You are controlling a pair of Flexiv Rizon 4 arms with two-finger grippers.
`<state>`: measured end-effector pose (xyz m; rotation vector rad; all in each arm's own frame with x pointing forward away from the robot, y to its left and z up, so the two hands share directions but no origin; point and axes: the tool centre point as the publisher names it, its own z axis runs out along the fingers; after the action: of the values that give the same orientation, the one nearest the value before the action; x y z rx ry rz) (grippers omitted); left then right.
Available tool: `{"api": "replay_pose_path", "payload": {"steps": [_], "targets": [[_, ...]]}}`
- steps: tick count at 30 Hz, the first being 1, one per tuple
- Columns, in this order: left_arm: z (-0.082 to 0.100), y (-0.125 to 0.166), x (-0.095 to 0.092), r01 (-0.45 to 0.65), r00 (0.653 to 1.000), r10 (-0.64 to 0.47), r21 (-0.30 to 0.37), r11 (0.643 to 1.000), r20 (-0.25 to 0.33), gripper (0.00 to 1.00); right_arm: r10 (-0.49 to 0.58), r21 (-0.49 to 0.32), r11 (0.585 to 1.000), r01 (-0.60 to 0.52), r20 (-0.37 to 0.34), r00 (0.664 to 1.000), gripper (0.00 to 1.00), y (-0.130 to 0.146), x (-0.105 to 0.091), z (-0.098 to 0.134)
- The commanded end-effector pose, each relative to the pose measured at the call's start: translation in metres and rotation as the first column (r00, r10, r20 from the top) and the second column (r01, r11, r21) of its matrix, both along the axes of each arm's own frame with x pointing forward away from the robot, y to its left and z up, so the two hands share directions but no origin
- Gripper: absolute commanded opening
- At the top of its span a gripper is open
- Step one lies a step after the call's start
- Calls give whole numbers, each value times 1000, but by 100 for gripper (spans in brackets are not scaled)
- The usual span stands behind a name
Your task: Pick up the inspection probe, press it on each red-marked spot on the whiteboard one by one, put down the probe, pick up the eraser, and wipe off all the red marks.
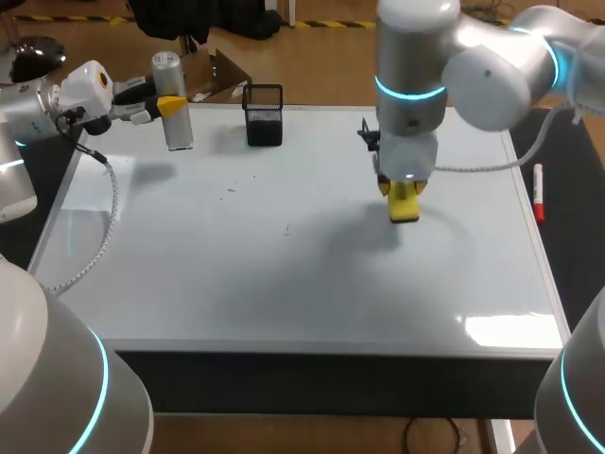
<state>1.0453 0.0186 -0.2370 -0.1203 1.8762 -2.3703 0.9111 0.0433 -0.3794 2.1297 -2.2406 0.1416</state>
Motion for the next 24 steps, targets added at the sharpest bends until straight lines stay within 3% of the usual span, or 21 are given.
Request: {"api": "replay_pose_path", "payload": {"steps": [1, 6, 8, 15, 24], "targets": [[2, 0, 0, 0, 1000, 0, 2, 1000, -1, 0, -5, -7, 1000, 5, -58, 998, 0, 1, 41, -7], [2, 0, 0, 0, 1000, 0, 2, 1000, -1, 0, -8, 12, 1000, 8, -72, 997, 0, 0, 76, -12], [2, 0, 0, 0, 1000, 0, 2, 1000, -1, 0, -7, -31, 1000, 4, -85, 996, 0, 1, 89, -16], [2, 0, 0, 0, 1000, 0, 2, 1000, -1, 0, -15, -45, 999, 11, -97, 995, 0, 14, 134, -23], [2, 0, 0, 0, 1000, 0, 2, 1000, -1, 0, -1, -20, 1000, -1, -100, 995, 0, 44, 166, -26]]}}
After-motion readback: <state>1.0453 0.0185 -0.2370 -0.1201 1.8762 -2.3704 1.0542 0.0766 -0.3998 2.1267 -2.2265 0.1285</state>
